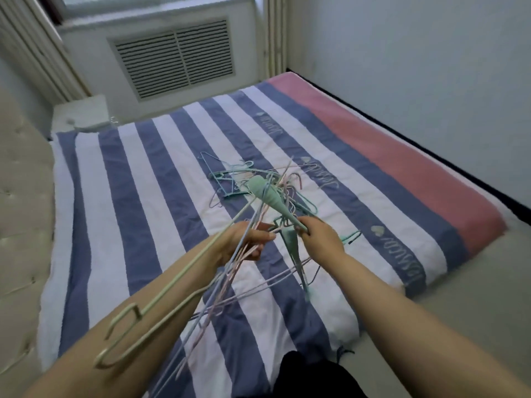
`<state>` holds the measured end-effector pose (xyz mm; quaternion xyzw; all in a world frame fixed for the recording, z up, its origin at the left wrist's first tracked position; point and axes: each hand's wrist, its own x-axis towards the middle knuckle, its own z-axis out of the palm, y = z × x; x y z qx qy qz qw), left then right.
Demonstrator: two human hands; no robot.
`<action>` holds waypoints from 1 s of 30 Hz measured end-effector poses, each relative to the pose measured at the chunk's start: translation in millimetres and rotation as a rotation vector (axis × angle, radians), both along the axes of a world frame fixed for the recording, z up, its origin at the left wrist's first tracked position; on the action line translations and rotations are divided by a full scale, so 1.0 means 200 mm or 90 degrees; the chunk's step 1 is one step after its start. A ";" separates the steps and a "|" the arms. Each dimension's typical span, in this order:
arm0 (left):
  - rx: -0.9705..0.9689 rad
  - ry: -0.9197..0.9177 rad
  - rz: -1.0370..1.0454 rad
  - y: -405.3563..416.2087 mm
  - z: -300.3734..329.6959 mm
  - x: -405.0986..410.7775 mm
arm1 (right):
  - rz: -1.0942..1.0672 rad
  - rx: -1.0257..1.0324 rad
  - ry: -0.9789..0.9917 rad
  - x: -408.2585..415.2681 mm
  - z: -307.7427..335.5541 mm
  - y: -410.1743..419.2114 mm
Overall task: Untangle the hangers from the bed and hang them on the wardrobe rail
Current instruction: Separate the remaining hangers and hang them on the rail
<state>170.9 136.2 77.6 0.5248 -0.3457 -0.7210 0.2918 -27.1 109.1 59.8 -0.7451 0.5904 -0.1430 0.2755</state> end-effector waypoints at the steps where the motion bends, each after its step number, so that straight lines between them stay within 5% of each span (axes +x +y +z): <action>1: 0.000 -0.008 -0.003 0.01 0.01 -0.01 | -0.010 -0.004 -0.001 -0.01 0.02 0.03; 5: -0.020 -0.037 -0.050 0.03 0.09 -0.05 | -0.025 -0.039 0.017 -0.05 0.10 0.13; 10: 0.042 0.196 -0.056 0.04 0.17 -0.15 | 0.006 -0.118 -0.007 -0.06 0.19 0.15; 14: 0.022 0.220 0.019 -0.01 0.19 -0.24 | 0.058 -0.110 -0.009 -0.03 0.26 0.11; 23: -0.047 -0.003 -0.021 -0.18 0.29 -0.10 | -0.004 -0.150 0.094 -0.21 0.38 -0.07; 30: -0.075 -0.030 -0.011 -0.25 0.29 0.00 | 0.091 -0.040 -0.080 -0.14 0.44 -0.17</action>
